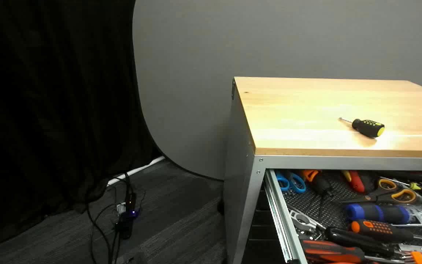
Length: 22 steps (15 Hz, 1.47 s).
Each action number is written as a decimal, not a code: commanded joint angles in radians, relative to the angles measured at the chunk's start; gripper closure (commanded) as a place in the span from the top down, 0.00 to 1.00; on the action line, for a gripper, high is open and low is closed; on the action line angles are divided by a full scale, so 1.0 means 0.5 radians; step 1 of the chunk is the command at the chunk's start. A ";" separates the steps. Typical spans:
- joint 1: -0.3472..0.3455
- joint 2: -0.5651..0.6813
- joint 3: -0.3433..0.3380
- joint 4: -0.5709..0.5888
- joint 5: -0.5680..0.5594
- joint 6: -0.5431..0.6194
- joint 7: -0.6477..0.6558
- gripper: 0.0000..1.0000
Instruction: Put the screwdriver in the first top drawer then close the drawer
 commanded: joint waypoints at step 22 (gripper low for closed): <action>-0.059 1.550 0.226 0.878 -0.593 0.705 0.374 1.00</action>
